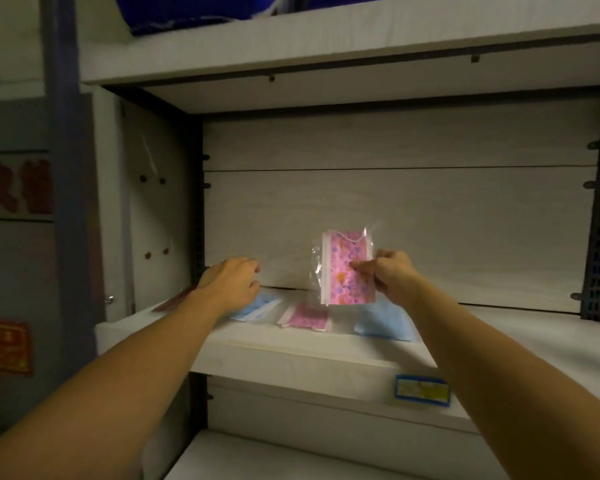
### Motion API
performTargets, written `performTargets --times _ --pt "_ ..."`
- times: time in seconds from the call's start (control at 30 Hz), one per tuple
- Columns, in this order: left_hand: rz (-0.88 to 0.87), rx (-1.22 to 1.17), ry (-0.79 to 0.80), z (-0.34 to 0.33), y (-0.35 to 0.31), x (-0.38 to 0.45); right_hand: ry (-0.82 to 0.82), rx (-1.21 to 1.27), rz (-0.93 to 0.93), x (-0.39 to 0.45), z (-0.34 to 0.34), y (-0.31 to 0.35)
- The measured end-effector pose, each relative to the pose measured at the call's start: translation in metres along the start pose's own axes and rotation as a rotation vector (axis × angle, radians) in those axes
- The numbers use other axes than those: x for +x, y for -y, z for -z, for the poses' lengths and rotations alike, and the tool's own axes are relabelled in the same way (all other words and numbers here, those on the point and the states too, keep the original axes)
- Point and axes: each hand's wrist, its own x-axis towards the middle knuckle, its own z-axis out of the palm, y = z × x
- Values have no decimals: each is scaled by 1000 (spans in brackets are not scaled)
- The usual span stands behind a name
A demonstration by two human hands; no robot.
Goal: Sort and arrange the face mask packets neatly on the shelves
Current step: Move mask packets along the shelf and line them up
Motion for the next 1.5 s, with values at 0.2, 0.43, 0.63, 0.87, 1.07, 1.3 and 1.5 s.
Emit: performTargets --times 0.2,0.43,0.63,0.87,1.07,1.3,1.5 --pt "-2 -11 -19 8 32 -14 48 -226 -63 -3 -66 -23" --pt "2 -75 -37 1 51 -26 -82 -952 41 0 -85 -36" --pt "-24 -18 1 -8 54 -28 -181 -1149 38 -13 -81 -34" --pt "-83 -33 13 -3 20 -7 -92 -1224 219 -30 -51 -19" --pt "-231 -47 11 -13 -50 9 -113 -1430 175 -65 5 -10" --pt "-362 -148 -11 -23 -143 6 -174 -1599 56 -110 79 12" --pt "-435 -120 -11 -18 -198 -5 -178 -1706 1 -144 122 20"
